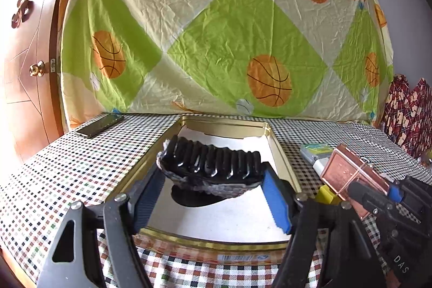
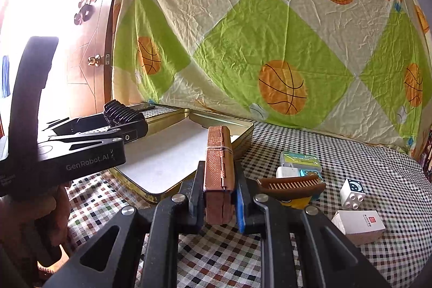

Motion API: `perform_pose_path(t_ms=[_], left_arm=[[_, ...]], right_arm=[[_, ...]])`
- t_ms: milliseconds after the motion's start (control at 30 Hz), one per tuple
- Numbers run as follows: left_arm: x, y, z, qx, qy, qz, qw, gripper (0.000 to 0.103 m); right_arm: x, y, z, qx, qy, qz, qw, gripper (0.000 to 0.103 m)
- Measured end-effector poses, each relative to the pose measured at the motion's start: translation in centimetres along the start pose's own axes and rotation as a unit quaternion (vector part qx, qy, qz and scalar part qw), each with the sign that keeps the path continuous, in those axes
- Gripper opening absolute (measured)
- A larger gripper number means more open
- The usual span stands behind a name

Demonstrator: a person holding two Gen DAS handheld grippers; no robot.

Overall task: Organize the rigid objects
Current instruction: 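Lower the brush into the tin and open the left tool while the right tool releases the copper box there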

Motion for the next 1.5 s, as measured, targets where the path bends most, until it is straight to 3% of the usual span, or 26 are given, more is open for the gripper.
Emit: perform_pose_path(t_ms=[433,767,1033,1267,1300,1367,1433,1500], left_arm=[[1.0,1.9,1.7,-0.001,0.016,0.038,0.9992,0.072],[3.4,5.9,3.5,0.005,0.04,0.084,0.9956,0.072],[3.0,10.2,4.9,0.008,0.044,0.15,0.9876,0.072],[2.4,11.9,5.2,0.023,0.061,0.177,0.982,0.075],[2.4,11.8,5.3,0.025,0.064,0.176,0.9821,0.076],[2.7,11.3,5.3,0.032,0.066,0.165,0.9836,0.087],[2.9,10.3,5.3,0.037,0.06,0.146,0.9867,0.098],[3.1,9.3,5.3,0.039,0.054,0.129,0.9894,0.1]], right_arm=[[2.7,2.0,0.9,0.032,0.007,0.02,0.999,0.019],[5.4,8.3,1.4,0.045,0.023,0.07,0.996,0.019],[4.9,13.5,1.9,0.03,0.011,0.11,0.993,0.019],[4.2,15.6,1.6,0.023,0.014,0.132,0.991,0.02],[4.2,15.5,1.4,0.018,0.017,0.13,0.991,0.024],[4.2,14.9,1.0,0.018,0.025,0.126,0.992,0.038],[4.4,13.5,0.4,0.017,0.031,0.109,0.993,0.061],[4.6,11.6,-0.3,0.014,0.03,0.09,0.995,0.067]])
Point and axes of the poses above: each gripper's, at about its wrist camera, not at the fingertips, and y roughly the way its jaws point, z to its left, x to its top, the point moved 7 cm from there along y, roughly the way its jaws point, and after that the axes turned 6 degrees about y, right-handed, at the moved point
